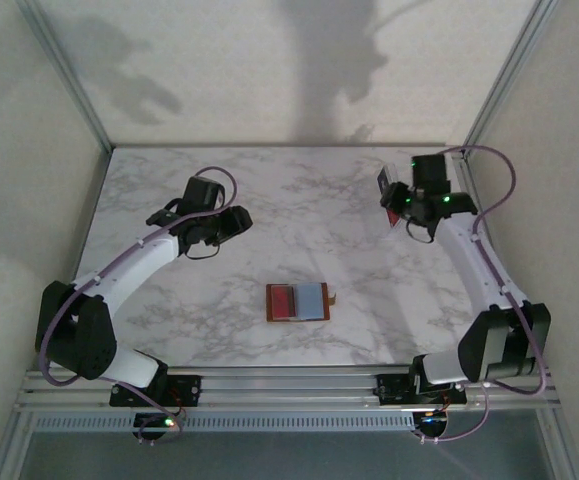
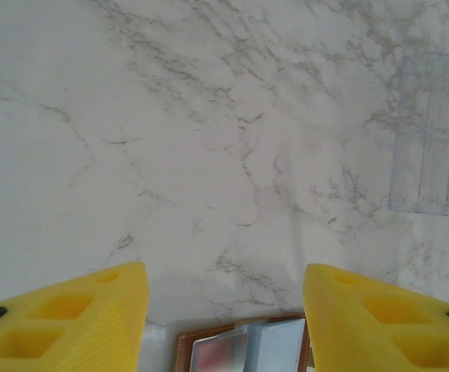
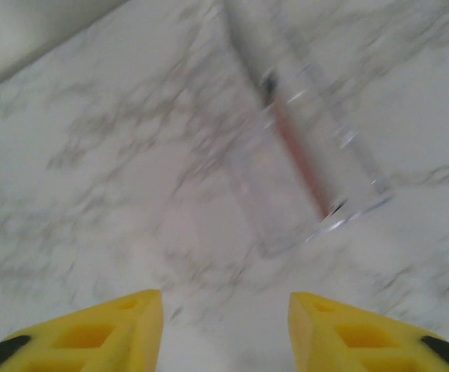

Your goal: Put the credit cards into the card holder

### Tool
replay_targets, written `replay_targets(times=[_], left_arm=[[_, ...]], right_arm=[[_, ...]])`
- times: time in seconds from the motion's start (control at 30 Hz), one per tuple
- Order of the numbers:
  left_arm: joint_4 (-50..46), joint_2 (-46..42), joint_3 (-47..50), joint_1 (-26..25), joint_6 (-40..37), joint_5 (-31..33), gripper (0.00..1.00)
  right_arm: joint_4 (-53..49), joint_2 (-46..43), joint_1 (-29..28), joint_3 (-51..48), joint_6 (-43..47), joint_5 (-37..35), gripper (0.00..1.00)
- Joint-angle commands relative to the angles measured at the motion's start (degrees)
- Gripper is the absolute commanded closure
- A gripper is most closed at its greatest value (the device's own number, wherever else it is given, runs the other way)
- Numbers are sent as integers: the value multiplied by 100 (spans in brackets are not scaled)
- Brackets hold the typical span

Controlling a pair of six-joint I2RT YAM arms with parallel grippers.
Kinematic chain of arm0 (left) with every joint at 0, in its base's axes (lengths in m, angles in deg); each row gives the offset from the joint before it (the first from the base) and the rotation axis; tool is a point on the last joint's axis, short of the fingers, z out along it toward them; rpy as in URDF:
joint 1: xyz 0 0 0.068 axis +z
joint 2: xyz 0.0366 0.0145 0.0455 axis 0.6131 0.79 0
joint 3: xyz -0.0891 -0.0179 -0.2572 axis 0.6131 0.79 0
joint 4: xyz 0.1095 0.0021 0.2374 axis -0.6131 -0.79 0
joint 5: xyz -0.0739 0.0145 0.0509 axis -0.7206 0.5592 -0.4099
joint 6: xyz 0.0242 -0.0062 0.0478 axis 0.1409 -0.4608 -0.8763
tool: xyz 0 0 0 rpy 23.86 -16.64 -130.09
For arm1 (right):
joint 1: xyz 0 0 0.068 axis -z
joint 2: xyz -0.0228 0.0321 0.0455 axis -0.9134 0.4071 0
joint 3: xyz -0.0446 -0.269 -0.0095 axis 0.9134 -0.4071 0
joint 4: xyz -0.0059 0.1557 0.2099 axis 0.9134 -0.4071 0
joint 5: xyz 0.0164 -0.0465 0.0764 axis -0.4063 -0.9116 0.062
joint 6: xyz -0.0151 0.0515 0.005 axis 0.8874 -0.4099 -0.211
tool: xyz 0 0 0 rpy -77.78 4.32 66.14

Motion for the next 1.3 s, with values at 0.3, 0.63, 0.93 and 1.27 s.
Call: replay_targets(times=[0.3,0.63,0.93,1.27], left_arm=[[-458,-1079,424,137,-196,174,27],[-272,-1563,1018,156,-15,32,20],[-485,-1421,939,155,-269,97,19],[-225,-1292,1161,155,-149,19,19]], right_arm=[[-992,2219,406,1826,2940,-137,27],[-1383,2837,340,2037,3611,-1072,20],[-859,2744,133,1774,3601,-2043,26],[-475,2518,44,1622,3600,-2296,67]])
